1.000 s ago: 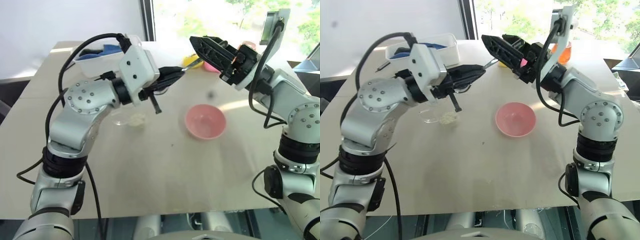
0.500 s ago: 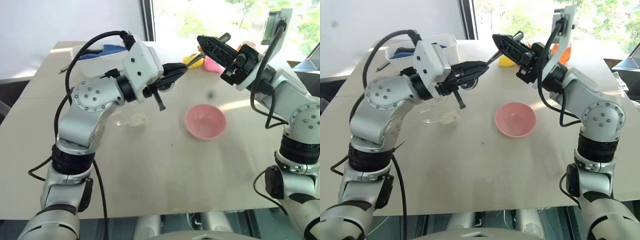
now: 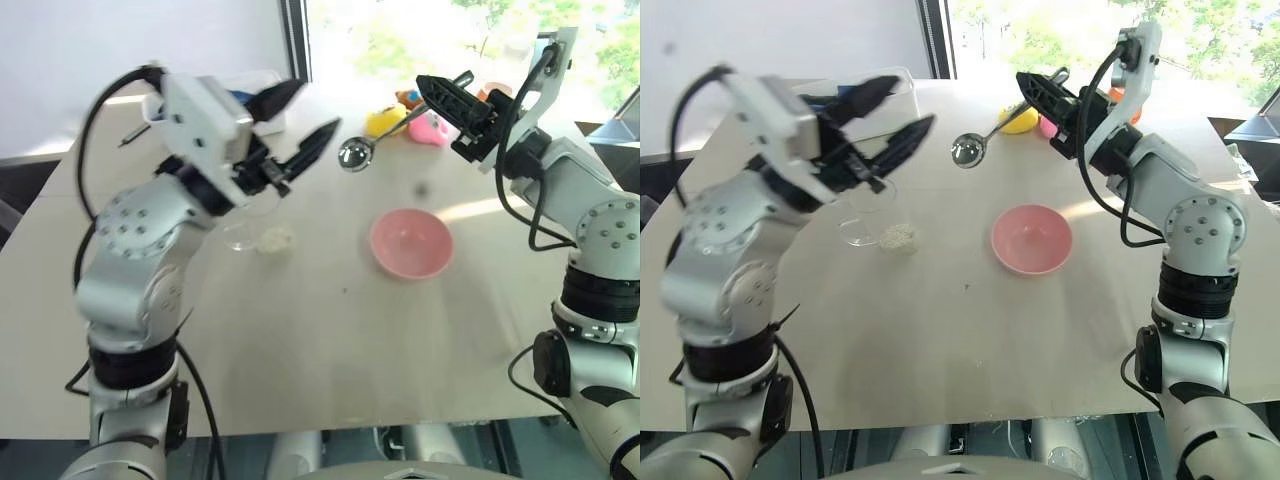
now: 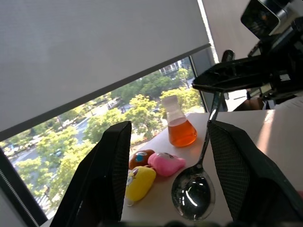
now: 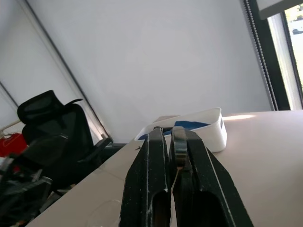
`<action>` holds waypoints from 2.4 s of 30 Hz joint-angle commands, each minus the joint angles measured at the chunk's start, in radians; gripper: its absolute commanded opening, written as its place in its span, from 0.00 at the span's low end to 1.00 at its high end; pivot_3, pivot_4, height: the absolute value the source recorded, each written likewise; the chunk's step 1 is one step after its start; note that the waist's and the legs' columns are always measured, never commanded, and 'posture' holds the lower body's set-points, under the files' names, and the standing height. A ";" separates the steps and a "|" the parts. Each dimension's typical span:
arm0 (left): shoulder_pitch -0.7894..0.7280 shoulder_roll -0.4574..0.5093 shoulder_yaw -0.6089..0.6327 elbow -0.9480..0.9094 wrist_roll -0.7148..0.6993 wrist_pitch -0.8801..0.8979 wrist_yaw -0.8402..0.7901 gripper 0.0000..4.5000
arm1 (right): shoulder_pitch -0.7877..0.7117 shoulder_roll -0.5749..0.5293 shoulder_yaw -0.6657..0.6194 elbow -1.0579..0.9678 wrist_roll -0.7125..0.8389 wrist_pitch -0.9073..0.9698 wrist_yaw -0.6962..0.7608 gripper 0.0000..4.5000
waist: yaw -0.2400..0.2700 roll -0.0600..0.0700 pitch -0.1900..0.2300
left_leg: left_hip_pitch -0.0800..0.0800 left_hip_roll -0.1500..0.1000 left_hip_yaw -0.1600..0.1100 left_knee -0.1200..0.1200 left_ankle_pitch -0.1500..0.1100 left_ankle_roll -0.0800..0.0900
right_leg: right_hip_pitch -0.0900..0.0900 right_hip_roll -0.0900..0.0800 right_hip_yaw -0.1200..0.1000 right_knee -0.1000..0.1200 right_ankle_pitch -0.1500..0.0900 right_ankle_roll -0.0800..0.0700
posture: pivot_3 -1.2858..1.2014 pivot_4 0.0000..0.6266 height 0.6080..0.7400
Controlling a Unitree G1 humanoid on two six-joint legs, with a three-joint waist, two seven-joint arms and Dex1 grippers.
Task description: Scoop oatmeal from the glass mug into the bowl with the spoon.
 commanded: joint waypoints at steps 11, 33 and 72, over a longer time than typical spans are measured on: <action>0.823 -0.320 0.006 -0.296 0.345 -0.196 0.373 0.61 | -0.067 -0.008 -0.074 0.192 -0.101 -0.081 0.092 0.00 | 0.006 0.004 -0.001 | 0.000 -0.001 0.003 -0.001 0.000 0.000 | -0.001 -0.006 0.001 -0.001 0.001 0.002 | 0.52 0.24 1.00; 0.659 -0.261 0.072 0.236 0.305 -0.451 0.263 0.61 | 0.020 -0.025 -0.088 0.022 -0.016 0.063 0.074 0.00 | 0.001 0.005 -0.002 | 0.001 -0.002 0.000 -0.001 0.000 0.008 | 0.001 -0.002 -0.001 -0.001 0.003 0.002 | 0.52 0.24 1.00; 0.346 -0.178 0.018 0.608 0.238 -0.496 0.133 0.01 | -0.029 -0.005 -0.051 0.004 -0.044 0.045 0.063 0.00 | 0.000 0.005 -0.002 | 0.001 -0.002 0.001 -0.001 0.000 0.007 | 0.001 -0.004 -0.001 -0.001 0.003 0.002 | 0.52 0.24 1.00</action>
